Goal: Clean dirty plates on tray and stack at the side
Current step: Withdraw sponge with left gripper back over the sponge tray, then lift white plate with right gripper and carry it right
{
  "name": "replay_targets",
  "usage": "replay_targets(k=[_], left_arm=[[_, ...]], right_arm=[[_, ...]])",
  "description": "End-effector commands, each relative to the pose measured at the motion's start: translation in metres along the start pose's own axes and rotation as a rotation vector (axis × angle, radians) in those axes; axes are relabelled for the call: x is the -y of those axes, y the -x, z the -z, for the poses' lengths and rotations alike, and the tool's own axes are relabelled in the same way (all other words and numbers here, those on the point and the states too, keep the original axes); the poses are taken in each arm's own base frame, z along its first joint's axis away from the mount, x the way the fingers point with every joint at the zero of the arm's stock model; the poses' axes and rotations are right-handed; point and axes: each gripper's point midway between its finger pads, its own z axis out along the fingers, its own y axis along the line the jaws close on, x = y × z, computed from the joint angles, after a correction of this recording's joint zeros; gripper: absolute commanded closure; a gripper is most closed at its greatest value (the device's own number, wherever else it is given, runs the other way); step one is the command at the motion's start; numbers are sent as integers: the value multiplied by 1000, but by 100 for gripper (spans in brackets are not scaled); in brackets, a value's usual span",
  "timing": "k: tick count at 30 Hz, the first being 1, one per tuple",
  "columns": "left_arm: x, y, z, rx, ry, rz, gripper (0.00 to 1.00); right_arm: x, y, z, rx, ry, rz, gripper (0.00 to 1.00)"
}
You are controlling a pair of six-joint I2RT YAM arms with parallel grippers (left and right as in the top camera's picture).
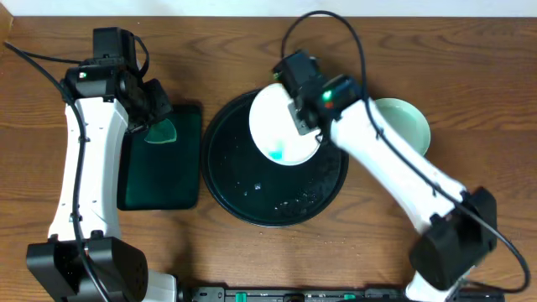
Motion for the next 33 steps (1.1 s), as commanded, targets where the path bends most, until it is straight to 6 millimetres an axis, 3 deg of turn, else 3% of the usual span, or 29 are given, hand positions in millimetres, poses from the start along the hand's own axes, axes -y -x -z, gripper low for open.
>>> replay_targets(k=[1, 6, 9, 19, 21, 23, 27, 33], left_arm=[[-6, -3, -5, -19, 27, -2, 93], [-7, -5, -5, -27, 33, -1, 93], [-7, -5, -5, -26, 33, -1, 93], [-8, -5, -5, -26, 33, 0, 93], [-8, -5, -5, -26, 34, 0, 93], [-8, -5, -5, -25, 33, 0, 93], [-8, -5, -5, -26, 34, 0, 93], [-8, -5, -5, -26, 34, 0, 93]], right_arm=[[16, 15, 38, 138, -284, 60, 99], [-8, 24, 83, 294, -463, 165, 99], [-12, 27, 101, 355, -543, 184, 99], [-14, 30, 132, 450, -679, 204, 99], [-19, 29, 130, 446, -653, 206, 99], [-37, 20, 112, 382, -507, 239, 99], [-94, -14, 69, 158, -19, 238, 99], [-80, -10, 50, 9, 303, 44, 99]])
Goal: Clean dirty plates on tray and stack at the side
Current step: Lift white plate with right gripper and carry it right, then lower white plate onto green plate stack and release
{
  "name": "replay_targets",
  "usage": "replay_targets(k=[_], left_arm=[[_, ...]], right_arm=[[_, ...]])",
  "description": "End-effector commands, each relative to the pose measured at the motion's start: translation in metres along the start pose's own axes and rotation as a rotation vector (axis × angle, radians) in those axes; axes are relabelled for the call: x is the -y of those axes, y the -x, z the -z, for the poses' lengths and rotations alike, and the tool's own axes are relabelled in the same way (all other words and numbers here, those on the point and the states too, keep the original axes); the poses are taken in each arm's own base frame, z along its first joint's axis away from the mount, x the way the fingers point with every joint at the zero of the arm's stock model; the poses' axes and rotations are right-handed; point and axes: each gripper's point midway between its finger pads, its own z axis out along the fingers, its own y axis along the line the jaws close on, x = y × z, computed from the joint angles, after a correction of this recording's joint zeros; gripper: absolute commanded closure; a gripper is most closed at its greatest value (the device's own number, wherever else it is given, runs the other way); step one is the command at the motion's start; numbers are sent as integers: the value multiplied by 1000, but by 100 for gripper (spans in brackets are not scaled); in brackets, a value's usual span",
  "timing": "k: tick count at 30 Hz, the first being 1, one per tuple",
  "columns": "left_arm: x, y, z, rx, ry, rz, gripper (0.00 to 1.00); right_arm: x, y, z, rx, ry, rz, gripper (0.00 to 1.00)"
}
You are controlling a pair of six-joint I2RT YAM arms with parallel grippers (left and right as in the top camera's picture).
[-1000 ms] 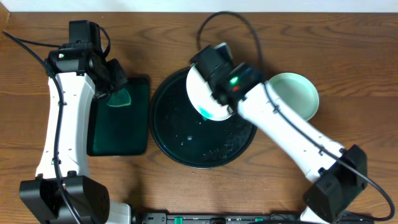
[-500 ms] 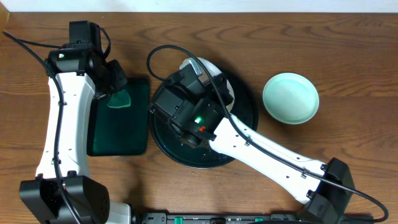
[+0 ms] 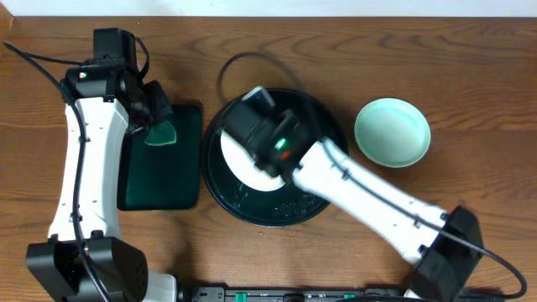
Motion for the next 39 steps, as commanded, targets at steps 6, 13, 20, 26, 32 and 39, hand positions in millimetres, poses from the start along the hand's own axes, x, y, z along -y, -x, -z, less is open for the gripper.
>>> replay_targets(k=[6, 13, 20, 26, 32, 39], left_arm=[[-6, -1, -6, -13, 24, -1, 93], [-6, -1, -6, -12, 25, -1, 93], [-6, -1, -6, -12, 25, -1, 93], [-6, -1, -6, -13, 25, -1, 93], [-8, 0, -6, -8, 36, -1, 93], [-10, 2, -6, -4, 41, -134, 93]], right_arm=[[69, 6, 4, -69, 510, -423, 99], [224, -53, -23, -120, 312, -821, 99], [288, -145, -74, -280, 119, -1049, 99], [269, -201, -119, -381, 69, -1116, 99], [257, -225, -142, -385, 20, -1138, 96], [249, -193, -136, -325, 128, -992, 44]])
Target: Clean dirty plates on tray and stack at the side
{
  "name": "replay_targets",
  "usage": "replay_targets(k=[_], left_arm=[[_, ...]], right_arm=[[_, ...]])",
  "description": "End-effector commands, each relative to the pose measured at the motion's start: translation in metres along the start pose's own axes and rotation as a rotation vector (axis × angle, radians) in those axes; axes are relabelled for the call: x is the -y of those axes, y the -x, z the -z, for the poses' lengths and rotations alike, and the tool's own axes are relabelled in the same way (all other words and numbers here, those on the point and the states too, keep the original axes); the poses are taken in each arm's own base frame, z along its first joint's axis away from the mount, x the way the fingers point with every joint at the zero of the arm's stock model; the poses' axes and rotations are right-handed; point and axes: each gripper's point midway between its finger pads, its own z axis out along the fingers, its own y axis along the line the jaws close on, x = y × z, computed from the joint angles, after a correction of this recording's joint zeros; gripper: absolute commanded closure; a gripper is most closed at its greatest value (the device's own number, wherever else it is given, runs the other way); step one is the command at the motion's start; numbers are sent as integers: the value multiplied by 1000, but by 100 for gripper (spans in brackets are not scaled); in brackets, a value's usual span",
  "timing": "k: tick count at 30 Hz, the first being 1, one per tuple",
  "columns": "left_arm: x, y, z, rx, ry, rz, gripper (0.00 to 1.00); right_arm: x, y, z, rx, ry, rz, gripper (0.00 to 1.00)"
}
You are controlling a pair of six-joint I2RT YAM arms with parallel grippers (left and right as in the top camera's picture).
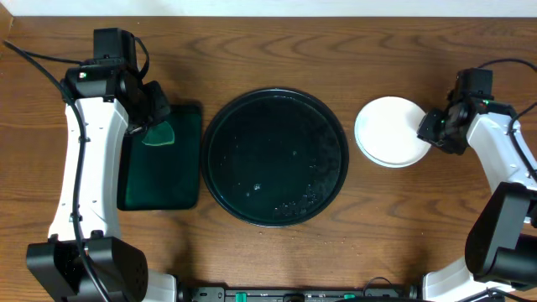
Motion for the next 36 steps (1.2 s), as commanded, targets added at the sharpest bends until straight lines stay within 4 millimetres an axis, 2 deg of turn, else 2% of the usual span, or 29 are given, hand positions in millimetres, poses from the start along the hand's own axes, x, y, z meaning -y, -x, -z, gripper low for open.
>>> replay_targets(k=[1, 2, 3, 4, 8, 10, 12, 14, 21, 23, 25, 27, 30, 32, 34, 36], left_arm=[[-7, 2, -7, -7, 23, -130, 93], [-7, 3, -10, -1, 22, -207, 93], [-8, 2, -11, -3, 22, -232, 93], [-9, 1, -16, -6, 23, -269, 93], [-9, 1, -40, 16, 18, -276, 93], [-11, -5, -55, 11, 19, -275, 93], [-25, -19, -74, -17, 74, -208, 93], [-35, -29, -81, -40, 119, -174, 93], [-43, -50, -118, -37, 121, -178, 93], [-45, -55, -127, -33, 121, -183, 83], [-46, -57, -131, -31, 120, -183, 57], [-46, -58, -132, -30, 119, -182, 30], [-45, -56, -126, -23, 118, -160, 28], [-43, -51, -113, -11, 115, -159, 28], [-40, -42, -90, 20, 107, -157, 28], [-35, -28, -51, 99, 85, -151, 28]], right_arm=[[-25, 9, 22, 12, 43, 102, 38], [-38, 19, 41, 30, 54, 131, 31], [-45, 24, 50, 42, 62, 142, 30], [-61, 30, 70, 61, 81, 170, 28], [-93, 35, 99, 101, 116, 260, 25], [-104, 32, 104, 108, 128, 285, 24], [-111, 26, 104, 98, 132, 306, 24], [-114, 21, 104, 88, 129, 317, 24], [-118, 18, 103, 97, 101, 392, 23], [-116, 16, 103, 98, 68, 407, 22], [-116, 15, 103, 103, 52, 415, 21], [-117, 14, 103, 107, 44, 426, 21], [-120, 13, 103, 107, 46, 453, 21], [-120, 11, 103, 104, 43, 472, 21], [-119, 10, 103, 98, 40, 486, 20], [-118, 8, 105, 95, 40, 489, 19]])
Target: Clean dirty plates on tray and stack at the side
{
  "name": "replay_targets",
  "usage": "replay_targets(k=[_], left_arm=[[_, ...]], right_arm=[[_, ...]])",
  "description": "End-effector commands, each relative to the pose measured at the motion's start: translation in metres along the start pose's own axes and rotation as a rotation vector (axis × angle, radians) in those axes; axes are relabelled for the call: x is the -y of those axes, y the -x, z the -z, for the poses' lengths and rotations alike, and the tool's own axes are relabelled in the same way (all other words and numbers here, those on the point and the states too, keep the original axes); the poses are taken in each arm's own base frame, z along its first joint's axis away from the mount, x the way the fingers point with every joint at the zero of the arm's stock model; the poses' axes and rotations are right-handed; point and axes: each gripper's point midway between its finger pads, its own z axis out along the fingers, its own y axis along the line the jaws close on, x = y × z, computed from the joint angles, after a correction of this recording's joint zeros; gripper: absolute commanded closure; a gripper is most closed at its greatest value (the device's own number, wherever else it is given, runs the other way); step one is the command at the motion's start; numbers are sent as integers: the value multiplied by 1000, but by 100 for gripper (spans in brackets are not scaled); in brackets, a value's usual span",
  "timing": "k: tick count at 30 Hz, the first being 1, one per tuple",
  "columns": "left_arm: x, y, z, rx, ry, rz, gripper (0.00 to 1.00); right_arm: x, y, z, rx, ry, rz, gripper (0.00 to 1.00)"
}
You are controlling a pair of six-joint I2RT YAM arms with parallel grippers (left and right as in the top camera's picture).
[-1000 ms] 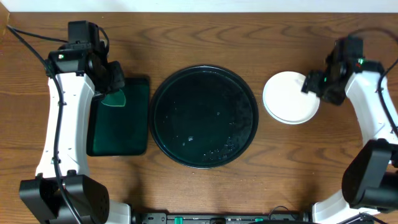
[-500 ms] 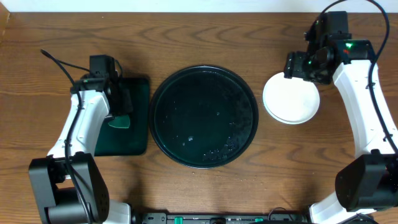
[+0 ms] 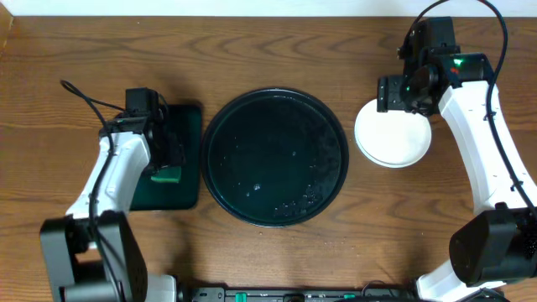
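The round dark tray (image 3: pixel 275 157) sits mid-table with no plates on it, only small specks and droplets. To its right a white plate (image 3: pixel 392 134) lies on top of another plate, of which just a thin rim shows. My right gripper (image 3: pixel 388 94) hovers at the stack's far left edge, off the plate, apparently open. On the left, my left gripper (image 3: pixel 168 164) is low over the dark green mat (image 3: pixel 186 134), shut on the green sponge (image 3: pixel 166 176).
The brown wooden table (image 3: pixel 252 50) runs all round. The right arm's white links (image 3: pixel 487 143) pass to the right of the plate stack. Cables loop behind both arms.
The right gripper has left the stack's right rim and now hangs at its far left edge. The left arm has drawn nearer, bringing the sponge from the mat's far end to its near end.
The right gripper held a white plate with a teal smear above the tray, beside a pale green plate on the table. Then it held the plate low over the tray's left. Then the plate lay on the green one. Now both arms have shifted.
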Motion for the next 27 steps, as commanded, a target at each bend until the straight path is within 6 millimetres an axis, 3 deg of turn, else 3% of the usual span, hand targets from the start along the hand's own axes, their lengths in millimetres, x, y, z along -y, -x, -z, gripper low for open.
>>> replay_targets(k=[1, 2, 4, 5, 9, 12, 13, 18, 24, 27], left_arm=[[-5, 39, 76, 221, -21, 45, 28], [-7, 41, 95, 278, -31, 51, 28], [-8, 42, 113, 334, -40, 56, 28], [-9, 42, 127, 374, -47, 61, 28], [-12, 41, 149, 442, -59, 67, 28], [-12, 40, 151, 448, -60, 68, 28], [-12, 40, 150, 446, -60, 68, 27], [-12, 40, 150, 445, -60, 68, 27], [-12, 40, 150, 445, -60, 68, 27], [-12, 40, 150, 445, -60, 68, 27]], right_arm=[[-3, 2, 12, 25, -8, 42, 19], [-3, 3, 18, 38, -6, 43, 18], [-5, 5, 31, 66, -1, 46, 18], [-7, 7, 46, 100, 6, 50, 18], [-16, 6, 99, 221, 35, 70, 16], [-18, -1, 139, 313, 57, 76, 10], [-18, -7, 152, 332, 69, 75, 1], [-10, -40, 198, 392, 83, 75, 1], [2, -69, 219, 401, 46, 91, 1], [2, -66, 227, 440, 51, 89, 1]])
